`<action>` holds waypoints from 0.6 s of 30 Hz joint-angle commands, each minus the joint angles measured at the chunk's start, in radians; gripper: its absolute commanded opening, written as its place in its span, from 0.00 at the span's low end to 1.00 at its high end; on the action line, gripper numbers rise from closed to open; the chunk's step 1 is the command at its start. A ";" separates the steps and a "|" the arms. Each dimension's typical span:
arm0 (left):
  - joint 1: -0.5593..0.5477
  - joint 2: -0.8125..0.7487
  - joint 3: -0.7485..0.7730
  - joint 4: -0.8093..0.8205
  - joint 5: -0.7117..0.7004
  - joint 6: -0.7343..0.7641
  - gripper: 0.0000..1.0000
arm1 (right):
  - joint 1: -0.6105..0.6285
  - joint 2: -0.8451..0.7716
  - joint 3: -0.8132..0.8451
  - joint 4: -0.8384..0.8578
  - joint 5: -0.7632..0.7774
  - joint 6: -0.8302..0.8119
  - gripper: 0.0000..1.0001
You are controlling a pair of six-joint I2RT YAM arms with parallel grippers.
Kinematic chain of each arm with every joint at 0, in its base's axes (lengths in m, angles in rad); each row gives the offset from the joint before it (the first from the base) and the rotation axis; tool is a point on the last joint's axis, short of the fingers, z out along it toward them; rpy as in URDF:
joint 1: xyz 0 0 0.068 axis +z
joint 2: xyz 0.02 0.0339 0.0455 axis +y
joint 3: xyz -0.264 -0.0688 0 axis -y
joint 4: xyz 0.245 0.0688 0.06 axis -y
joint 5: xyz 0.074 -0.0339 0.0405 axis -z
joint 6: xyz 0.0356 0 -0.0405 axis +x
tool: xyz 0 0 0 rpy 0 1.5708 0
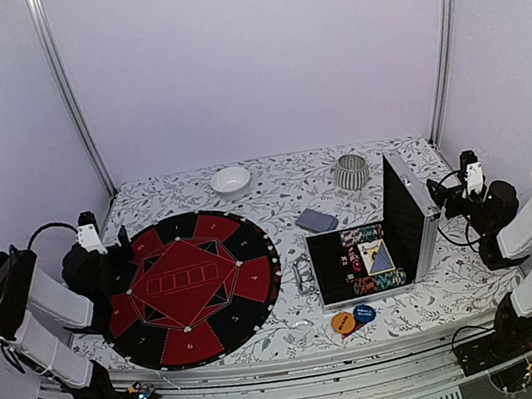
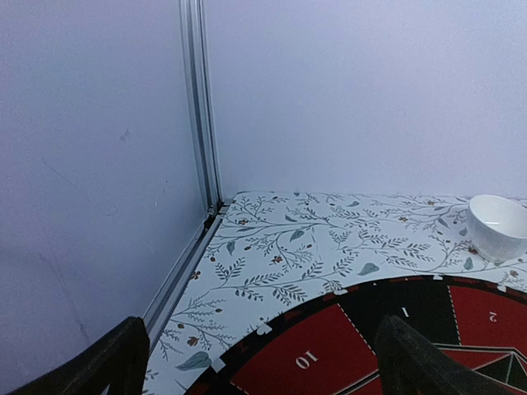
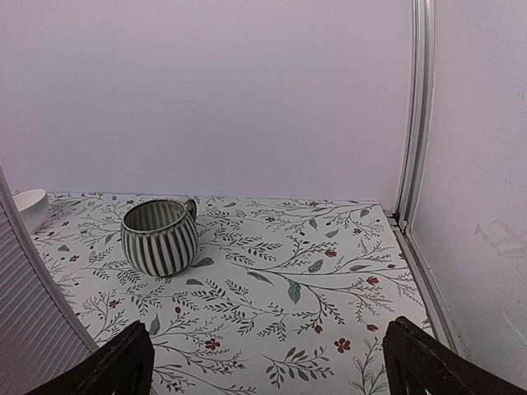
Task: Distribute texas hold em gaming equipment
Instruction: Pick up the dealer button from the center of the board.
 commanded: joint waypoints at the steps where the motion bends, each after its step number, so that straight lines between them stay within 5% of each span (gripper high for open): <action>1: 0.009 -0.003 0.008 0.007 0.007 -0.001 0.98 | -0.003 0.008 0.013 -0.001 0.004 0.003 0.99; 10: 0.004 -0.027 0.010 -0.008 0.009 0.013 0.98 | -0.006 -0.085 0.030 -0.099 0.035 0.007 0.99; 15: -0.035 -0.288 0.159 -0.432 -0.216 -0.057 0.98 | -0.005 -0.321 0.097 -0.343 0.092 0.067 0.99; 18: -0.050 -0.446 0.300 -0.697 -0.105 -0.148 0.98 | -0.006 -0.460 0.178 -0.508 0.073 0.128 0.99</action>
